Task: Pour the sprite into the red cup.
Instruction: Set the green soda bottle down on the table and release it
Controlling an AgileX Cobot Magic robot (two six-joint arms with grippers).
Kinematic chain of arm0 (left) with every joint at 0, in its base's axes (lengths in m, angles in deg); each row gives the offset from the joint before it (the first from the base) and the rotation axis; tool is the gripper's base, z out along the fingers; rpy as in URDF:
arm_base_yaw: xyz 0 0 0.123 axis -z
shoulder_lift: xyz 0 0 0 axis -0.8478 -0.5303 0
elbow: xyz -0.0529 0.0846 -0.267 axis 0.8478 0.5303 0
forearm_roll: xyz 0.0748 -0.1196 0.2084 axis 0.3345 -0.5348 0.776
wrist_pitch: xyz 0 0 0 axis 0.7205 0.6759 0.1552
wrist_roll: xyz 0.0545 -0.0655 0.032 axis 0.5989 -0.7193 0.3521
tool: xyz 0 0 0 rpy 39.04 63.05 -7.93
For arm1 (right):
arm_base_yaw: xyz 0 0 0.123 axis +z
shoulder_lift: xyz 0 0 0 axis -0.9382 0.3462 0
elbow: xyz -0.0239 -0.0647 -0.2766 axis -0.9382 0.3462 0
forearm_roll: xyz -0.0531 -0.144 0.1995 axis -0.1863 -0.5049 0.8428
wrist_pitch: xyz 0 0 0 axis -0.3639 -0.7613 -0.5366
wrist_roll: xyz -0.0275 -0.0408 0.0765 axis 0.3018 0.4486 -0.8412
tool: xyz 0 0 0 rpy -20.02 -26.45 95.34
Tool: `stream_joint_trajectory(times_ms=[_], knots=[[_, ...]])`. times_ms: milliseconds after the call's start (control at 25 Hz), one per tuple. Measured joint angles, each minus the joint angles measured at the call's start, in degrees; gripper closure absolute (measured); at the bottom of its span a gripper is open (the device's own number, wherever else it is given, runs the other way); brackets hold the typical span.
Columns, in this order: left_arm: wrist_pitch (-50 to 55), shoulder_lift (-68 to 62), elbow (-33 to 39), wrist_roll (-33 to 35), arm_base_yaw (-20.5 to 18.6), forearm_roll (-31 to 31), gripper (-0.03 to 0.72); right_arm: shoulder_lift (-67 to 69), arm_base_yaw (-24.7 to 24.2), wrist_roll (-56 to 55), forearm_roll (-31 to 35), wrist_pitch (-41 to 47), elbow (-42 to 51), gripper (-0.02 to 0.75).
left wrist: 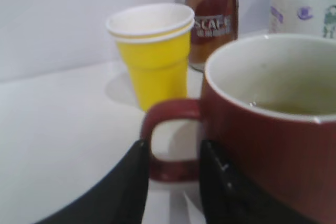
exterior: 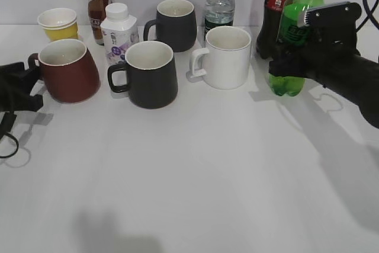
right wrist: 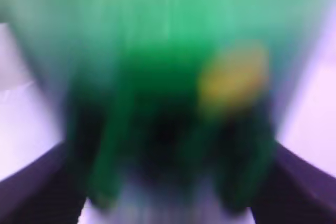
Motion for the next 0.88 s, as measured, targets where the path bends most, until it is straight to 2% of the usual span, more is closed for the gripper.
stream_joint_trajectory(times_ms=[200,360,480,600,880], knots=[[-0.11,1.24,3.13,-5.27,0.0,0.05,0.421,-0.11,0.0,-0.99,1.04,-3.13,2.97,0.139],[-1.49,3.55,6.35,-7.67,0.26,0.41,0.421,-1.54,0.0,-3.04,1.01,-2.64,5.32,0.119],[-0.13,7.42,8.51,-12.35,0.26,1.26,0.42,-3.77,0.07,-4.64,0.91,2.06,5.95,0.119],[6.57,13.17,9.24,-16.61,0.4,3.12,0.42,-6.85,0.07,-6.53,0.52,9.17,6.27,0.119],[33.26,29.37,9.17,-22.17,3.02,2.63,0.42,-16.65,0.07,-11.58,-1.7,28.43,6.33,0.144]])
